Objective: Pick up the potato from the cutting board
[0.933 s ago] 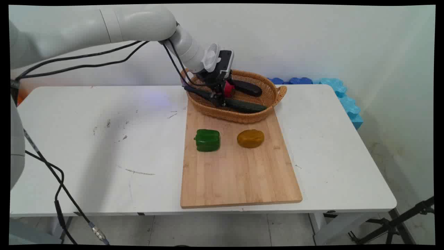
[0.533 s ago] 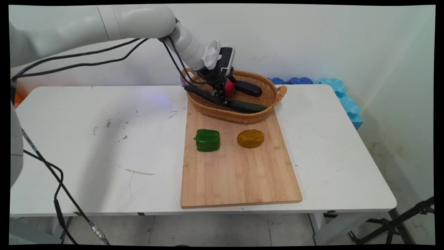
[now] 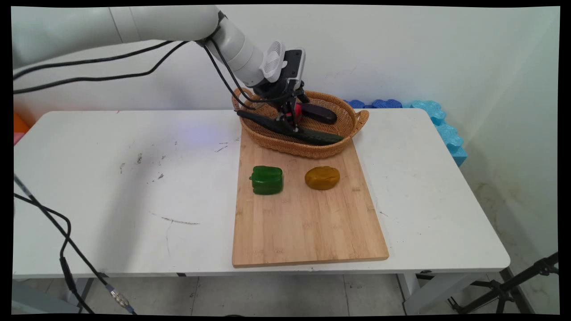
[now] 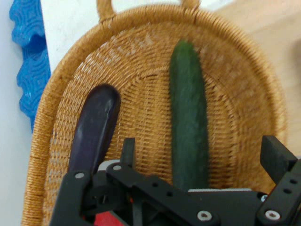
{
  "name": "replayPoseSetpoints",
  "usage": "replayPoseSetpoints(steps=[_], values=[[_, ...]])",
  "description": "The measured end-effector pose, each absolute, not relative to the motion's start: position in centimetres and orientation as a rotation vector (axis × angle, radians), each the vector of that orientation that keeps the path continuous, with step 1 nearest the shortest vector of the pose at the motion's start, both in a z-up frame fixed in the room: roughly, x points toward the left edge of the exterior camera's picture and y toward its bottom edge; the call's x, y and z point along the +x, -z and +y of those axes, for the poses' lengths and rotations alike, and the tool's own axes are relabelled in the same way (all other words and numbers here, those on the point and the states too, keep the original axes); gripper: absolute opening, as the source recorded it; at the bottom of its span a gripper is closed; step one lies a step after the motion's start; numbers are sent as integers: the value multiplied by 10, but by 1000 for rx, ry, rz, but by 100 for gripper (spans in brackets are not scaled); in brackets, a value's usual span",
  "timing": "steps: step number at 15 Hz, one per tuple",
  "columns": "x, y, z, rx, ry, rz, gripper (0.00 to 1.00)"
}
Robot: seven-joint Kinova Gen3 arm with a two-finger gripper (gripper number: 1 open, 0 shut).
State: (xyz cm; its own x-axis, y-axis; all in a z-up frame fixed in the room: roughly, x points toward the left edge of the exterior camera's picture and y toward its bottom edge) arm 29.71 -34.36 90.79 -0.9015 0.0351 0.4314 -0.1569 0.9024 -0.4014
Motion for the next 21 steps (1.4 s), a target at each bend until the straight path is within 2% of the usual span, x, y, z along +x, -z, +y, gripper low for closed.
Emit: replayPoseSetpoints(steps=[10,21], values=[[260,-925,-278,358,-472,-2565,100],[248,-886,-226,669,-329,-2537,100]])
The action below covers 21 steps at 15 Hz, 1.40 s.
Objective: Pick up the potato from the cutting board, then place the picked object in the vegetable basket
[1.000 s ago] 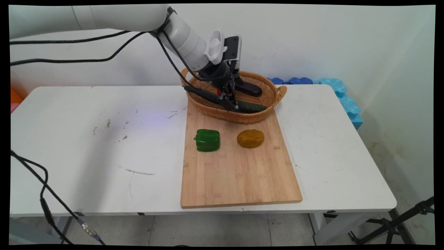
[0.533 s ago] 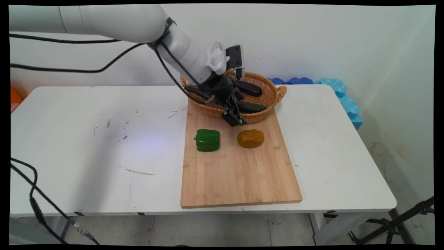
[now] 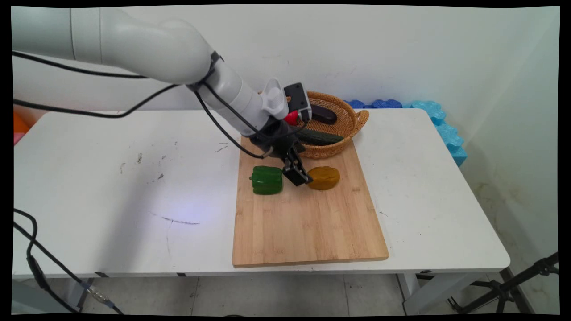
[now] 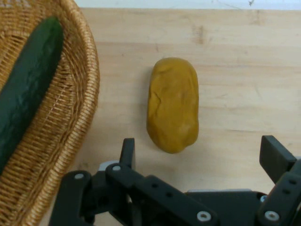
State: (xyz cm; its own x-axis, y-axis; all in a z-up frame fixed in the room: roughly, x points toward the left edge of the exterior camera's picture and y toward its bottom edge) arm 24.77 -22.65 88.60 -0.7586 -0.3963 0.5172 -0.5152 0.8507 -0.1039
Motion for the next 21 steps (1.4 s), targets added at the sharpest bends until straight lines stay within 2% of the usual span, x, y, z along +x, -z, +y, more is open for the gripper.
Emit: replayPoseSetpoints(steps=[9,16,17,21], values=[[231,-835,-234,754,-315,-2476,100],[218,-810,-246,768,-332,-2438,100],[217,-808,-248,769,-333,-2434,0],[214,-802,-250,769,-337,-2426,0]])
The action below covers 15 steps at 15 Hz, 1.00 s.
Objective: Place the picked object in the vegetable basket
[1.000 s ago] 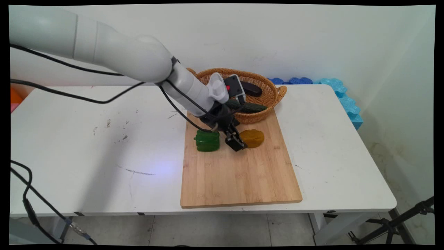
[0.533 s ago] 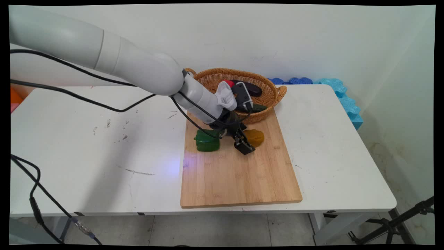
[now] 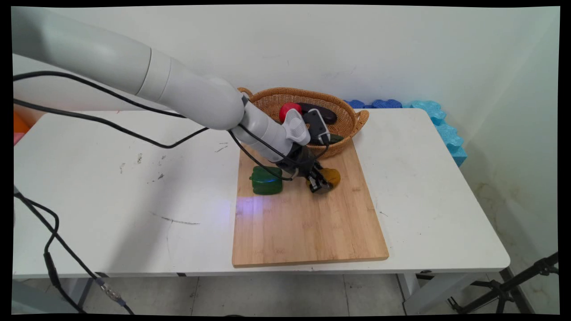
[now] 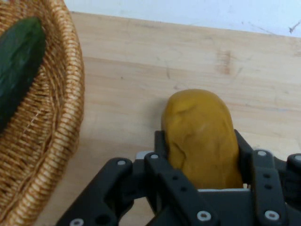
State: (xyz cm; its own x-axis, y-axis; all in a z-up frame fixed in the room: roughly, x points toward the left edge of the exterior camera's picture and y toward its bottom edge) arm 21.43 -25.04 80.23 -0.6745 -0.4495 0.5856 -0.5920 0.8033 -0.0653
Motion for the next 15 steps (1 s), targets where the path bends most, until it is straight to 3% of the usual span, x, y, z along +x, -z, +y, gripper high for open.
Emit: replayPoseSetpoints(steps=[6,15], values=[[212,-806,-254,735,-339,-2425,0],[221,-849,-273,644,-353,-2419,0]])
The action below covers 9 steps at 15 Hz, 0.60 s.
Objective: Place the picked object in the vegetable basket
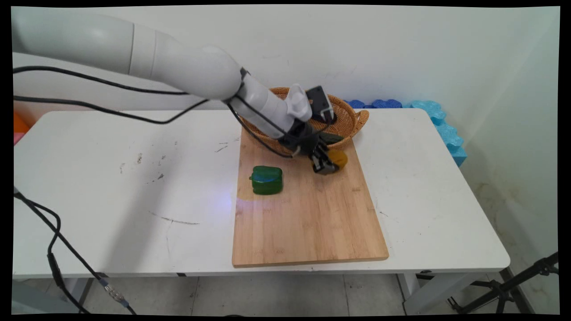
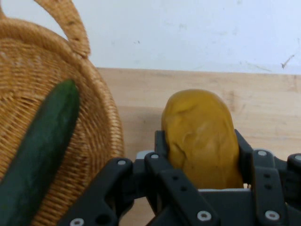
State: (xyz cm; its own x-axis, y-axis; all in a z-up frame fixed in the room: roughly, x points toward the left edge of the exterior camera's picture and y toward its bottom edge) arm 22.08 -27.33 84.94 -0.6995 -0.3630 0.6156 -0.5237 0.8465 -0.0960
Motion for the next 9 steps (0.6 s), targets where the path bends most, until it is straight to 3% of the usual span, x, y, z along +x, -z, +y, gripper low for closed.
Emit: replayPoseSetpoints(steps=[9], values=[[247,-900,-314,576,-441,-2412,0]])
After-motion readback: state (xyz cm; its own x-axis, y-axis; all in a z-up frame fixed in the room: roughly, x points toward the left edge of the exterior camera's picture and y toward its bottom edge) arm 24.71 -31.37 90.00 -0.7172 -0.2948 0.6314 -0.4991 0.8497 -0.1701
